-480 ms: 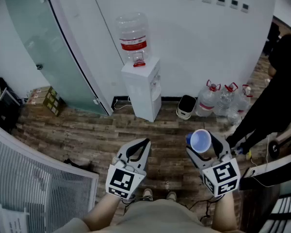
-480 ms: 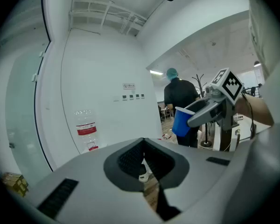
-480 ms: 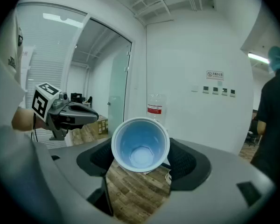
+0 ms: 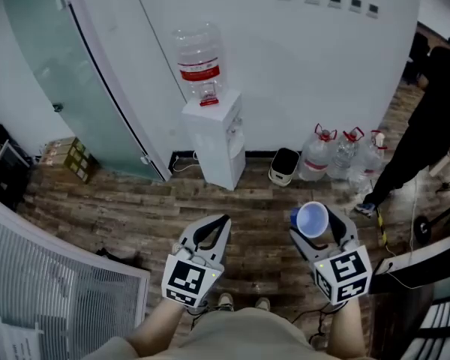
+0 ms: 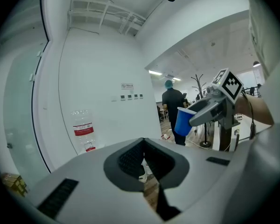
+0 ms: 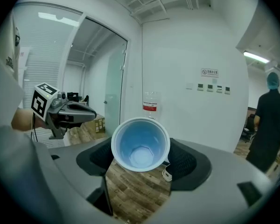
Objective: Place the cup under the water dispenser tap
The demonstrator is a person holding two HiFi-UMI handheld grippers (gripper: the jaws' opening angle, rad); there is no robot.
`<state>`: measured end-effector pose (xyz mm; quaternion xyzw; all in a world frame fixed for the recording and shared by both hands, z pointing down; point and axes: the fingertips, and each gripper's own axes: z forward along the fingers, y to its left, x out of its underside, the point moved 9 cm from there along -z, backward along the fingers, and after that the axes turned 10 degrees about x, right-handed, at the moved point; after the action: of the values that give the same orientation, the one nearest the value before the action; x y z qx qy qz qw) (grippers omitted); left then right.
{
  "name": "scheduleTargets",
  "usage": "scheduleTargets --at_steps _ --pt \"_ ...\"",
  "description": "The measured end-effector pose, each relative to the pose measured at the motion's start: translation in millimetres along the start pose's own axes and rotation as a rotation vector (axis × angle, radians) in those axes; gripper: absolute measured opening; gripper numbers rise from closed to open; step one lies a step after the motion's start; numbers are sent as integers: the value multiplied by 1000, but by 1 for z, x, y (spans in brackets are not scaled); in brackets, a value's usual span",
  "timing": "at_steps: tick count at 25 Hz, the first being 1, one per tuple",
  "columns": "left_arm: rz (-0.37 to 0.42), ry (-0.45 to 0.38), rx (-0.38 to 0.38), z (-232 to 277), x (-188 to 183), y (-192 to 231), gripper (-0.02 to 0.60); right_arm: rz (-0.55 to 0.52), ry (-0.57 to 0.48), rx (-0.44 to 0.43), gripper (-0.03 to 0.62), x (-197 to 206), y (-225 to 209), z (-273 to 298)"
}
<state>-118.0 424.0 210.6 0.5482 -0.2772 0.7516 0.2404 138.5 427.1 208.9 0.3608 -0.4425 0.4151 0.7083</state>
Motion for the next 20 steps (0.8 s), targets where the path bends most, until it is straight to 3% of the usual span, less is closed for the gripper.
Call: scheduleTargets --at_steps 11,20 --pt "-56 15 -90 31 0 -19 6 -59 31 -4 362 23 -42 -18" --pt "-47 29 -74 59 10 -21 6 -59 63 -32 360 38 -60 2"
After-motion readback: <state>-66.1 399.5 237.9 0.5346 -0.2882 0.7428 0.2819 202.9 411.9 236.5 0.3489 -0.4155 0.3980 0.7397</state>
